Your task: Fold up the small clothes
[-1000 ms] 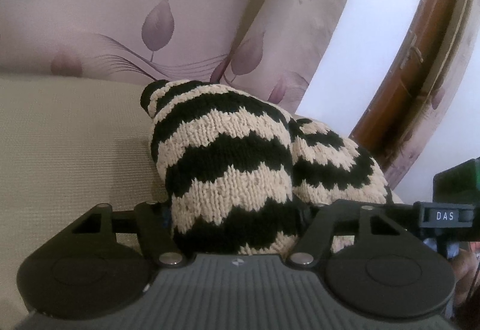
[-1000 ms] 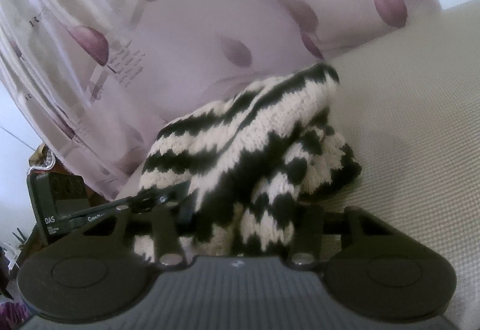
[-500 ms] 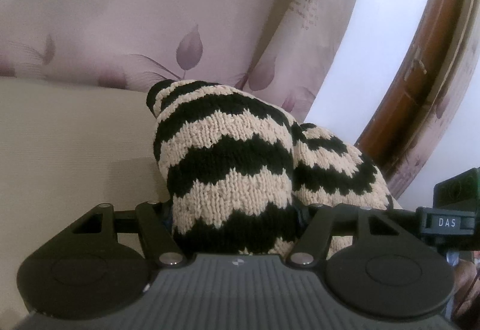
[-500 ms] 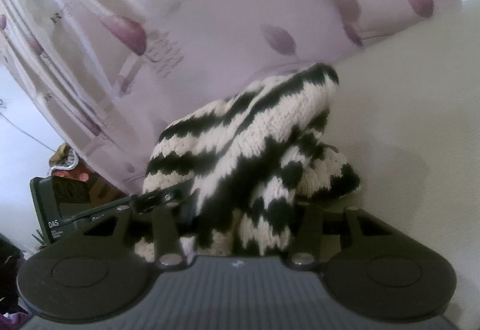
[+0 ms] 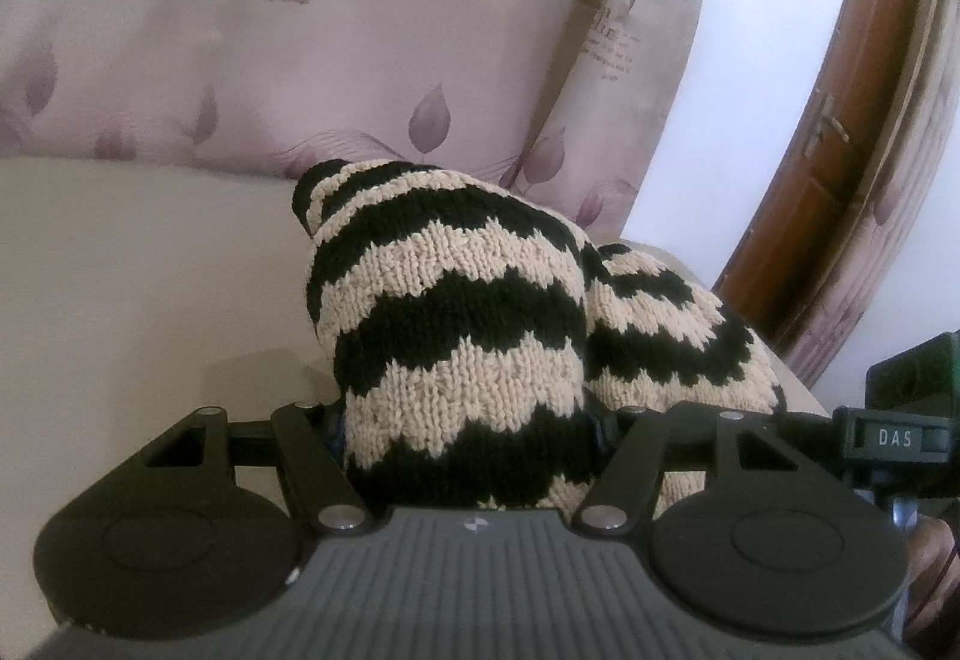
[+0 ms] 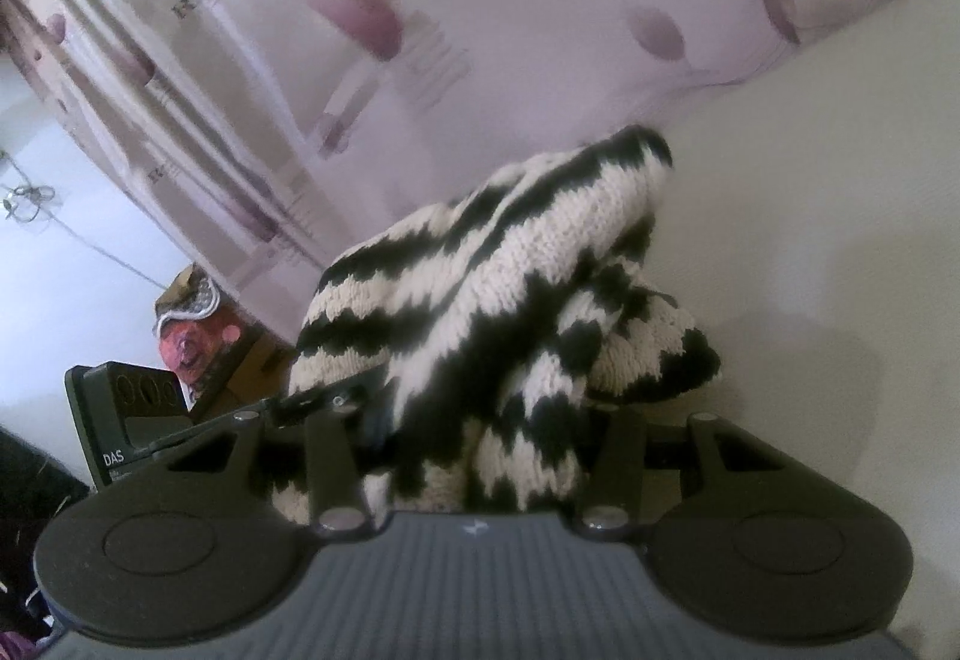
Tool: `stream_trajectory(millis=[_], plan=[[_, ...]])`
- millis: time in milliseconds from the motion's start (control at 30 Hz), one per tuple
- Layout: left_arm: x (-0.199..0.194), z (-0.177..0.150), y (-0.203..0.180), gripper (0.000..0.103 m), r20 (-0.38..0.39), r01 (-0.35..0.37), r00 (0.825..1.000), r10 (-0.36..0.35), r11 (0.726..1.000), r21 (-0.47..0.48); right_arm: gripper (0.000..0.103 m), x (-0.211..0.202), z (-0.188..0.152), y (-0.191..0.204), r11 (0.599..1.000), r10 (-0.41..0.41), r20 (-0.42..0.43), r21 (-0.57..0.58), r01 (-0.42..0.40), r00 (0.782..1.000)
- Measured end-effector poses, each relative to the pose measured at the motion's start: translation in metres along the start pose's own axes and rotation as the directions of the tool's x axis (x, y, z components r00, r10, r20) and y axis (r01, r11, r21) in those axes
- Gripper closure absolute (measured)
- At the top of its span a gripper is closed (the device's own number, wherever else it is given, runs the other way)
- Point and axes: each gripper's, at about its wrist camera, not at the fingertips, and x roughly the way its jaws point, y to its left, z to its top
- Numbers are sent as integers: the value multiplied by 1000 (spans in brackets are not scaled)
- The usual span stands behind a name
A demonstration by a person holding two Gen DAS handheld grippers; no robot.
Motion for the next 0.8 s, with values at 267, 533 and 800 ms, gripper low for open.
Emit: stream_trajectory(millis=[267, 533, 800], plan=[[-27, -21, 8, 39, -5, -21, 1000, 21, 1000, -22, 55, 2, -34, 26, 999, -13, -7, -31, 13, 1000], [-47, -30, 13, 39, 2, -34, 999, 34, 999, -11, 55, 4, -53, 39, 999, -8, -10, -31, 8, 1000], [-52, -31, 15, 39, 3, -39, 999, 39, 999, -15, 55, 9, -57, 46, 999, -8, -13, -34, 8, 1000]])
